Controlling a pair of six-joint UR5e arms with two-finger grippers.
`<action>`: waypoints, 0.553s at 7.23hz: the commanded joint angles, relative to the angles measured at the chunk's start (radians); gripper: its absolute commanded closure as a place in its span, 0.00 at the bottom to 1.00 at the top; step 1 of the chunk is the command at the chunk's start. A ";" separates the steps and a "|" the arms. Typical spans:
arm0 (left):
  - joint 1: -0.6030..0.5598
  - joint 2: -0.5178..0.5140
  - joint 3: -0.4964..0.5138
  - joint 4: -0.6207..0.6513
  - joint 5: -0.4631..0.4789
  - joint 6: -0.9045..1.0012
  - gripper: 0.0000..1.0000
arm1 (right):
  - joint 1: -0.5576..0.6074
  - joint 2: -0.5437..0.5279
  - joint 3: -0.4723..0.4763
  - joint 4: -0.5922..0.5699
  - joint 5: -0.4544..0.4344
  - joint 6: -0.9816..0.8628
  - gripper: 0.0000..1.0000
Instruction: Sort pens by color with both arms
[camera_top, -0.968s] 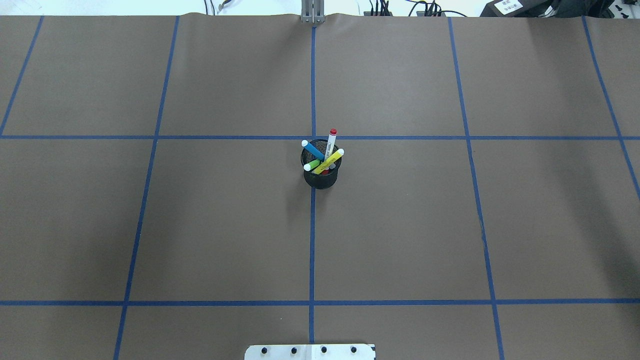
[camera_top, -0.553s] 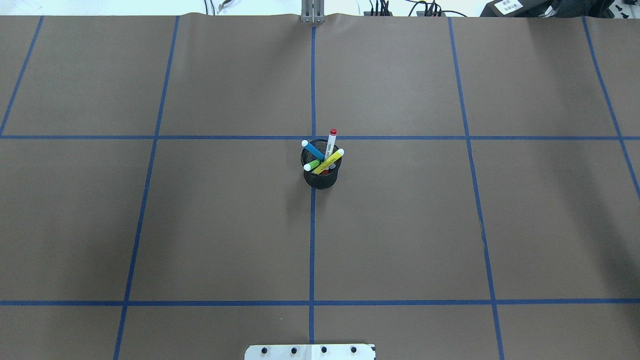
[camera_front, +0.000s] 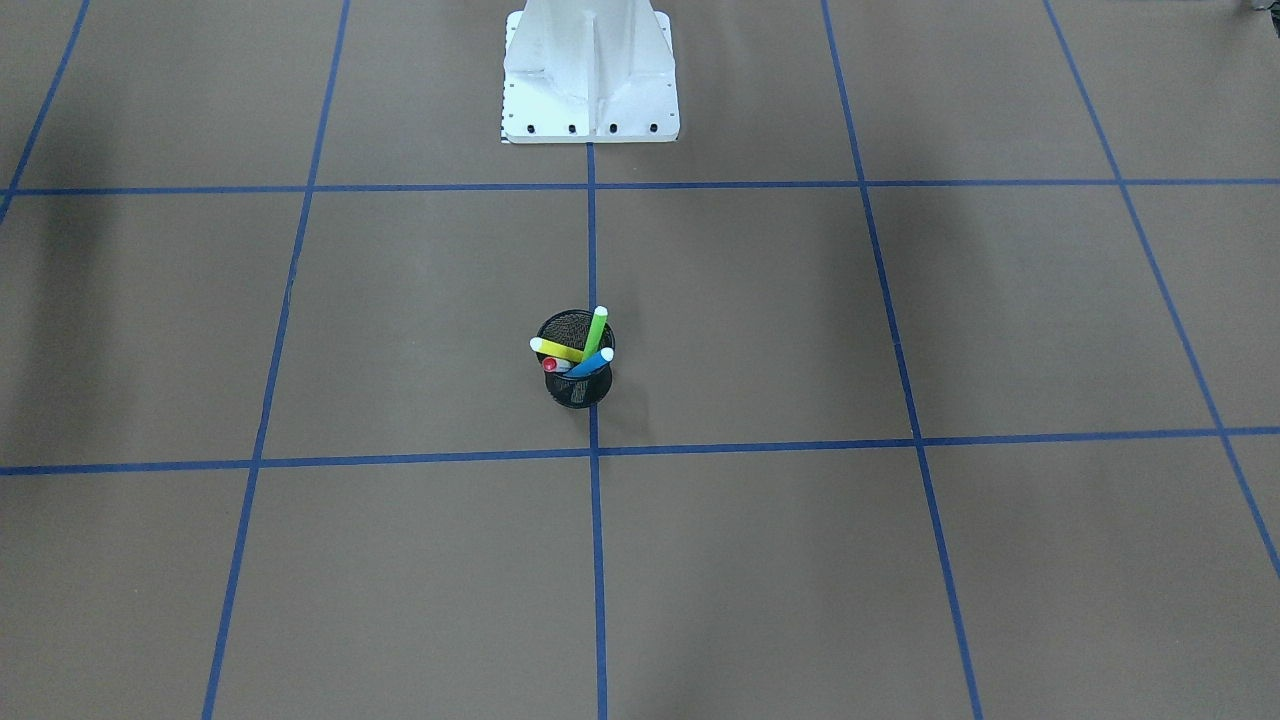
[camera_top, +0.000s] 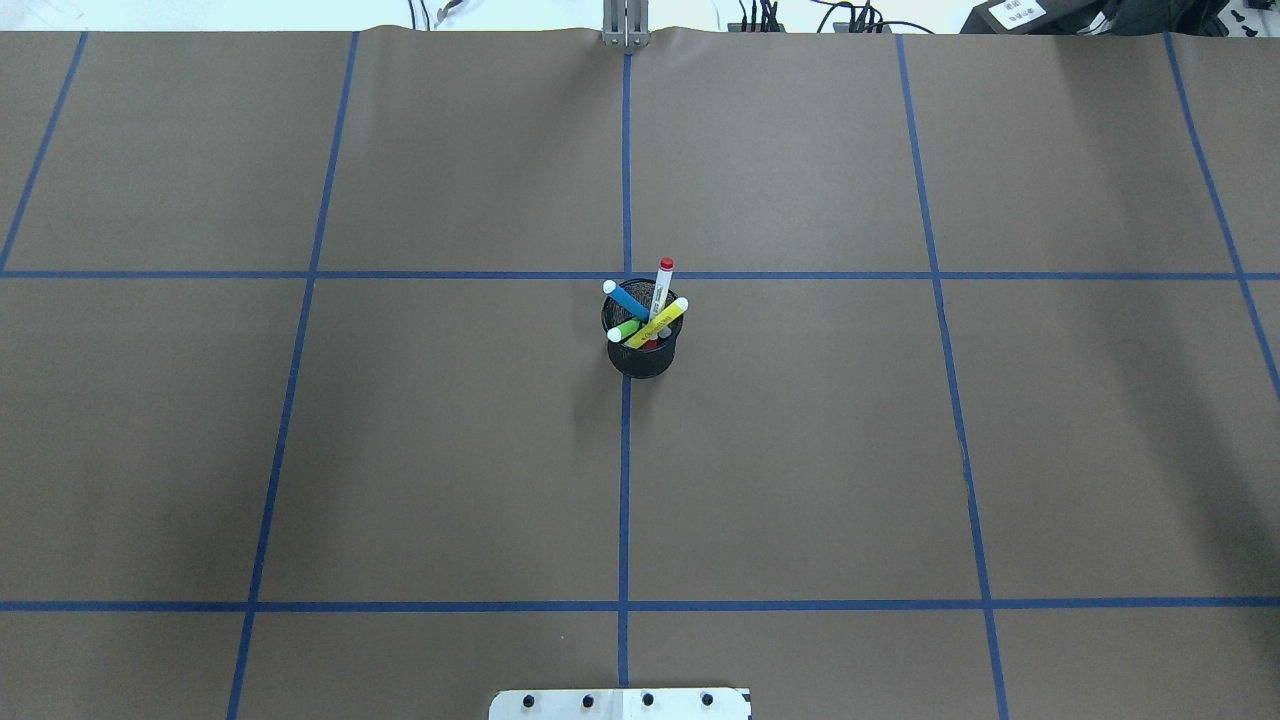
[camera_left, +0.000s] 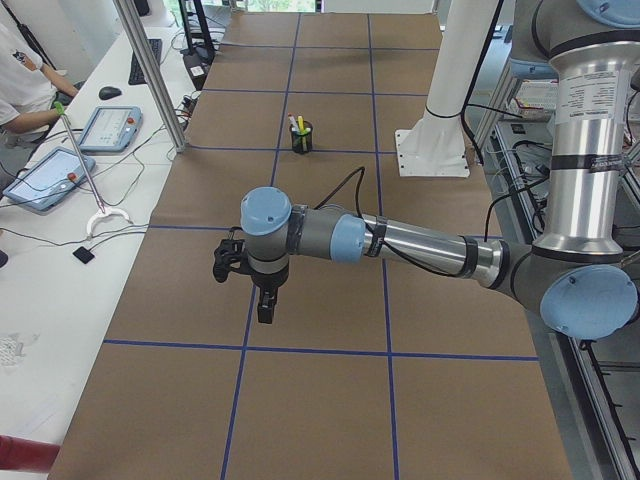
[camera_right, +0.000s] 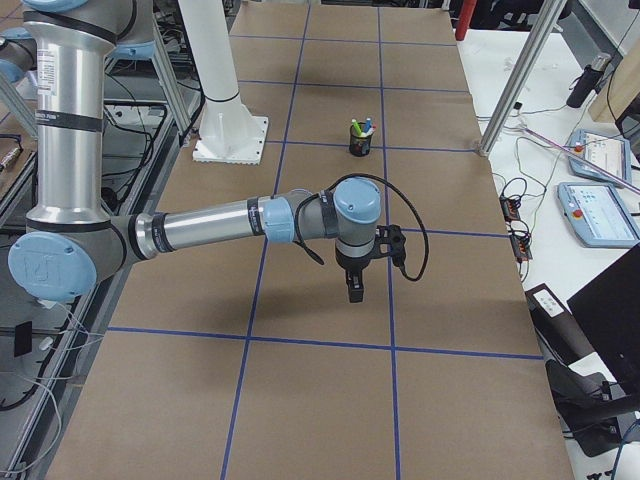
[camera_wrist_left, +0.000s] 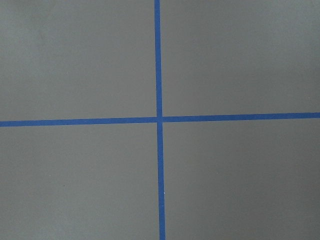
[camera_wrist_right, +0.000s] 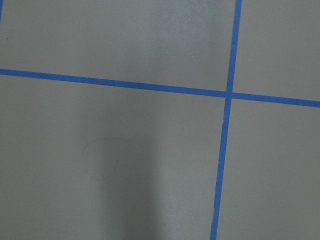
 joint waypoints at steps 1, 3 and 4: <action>0.022 0.004 -0.014 -0.003 -0.008 0.000 0.00 | -0.019 -0.007 -0.007 0.065 0.021 0.007 0.00; 0.025 0.018 -0.019 -0.003 -0.060 -0.003 0.00 | -0.036 -0.002 -0.006 0.119 0.061 0.014 0.00; 0.028 0.021 -0.020 -0.005 -0.060 -0.001 0.00 | -0.040 -0.004 -0.006 0.130 0.093 0.056 0.00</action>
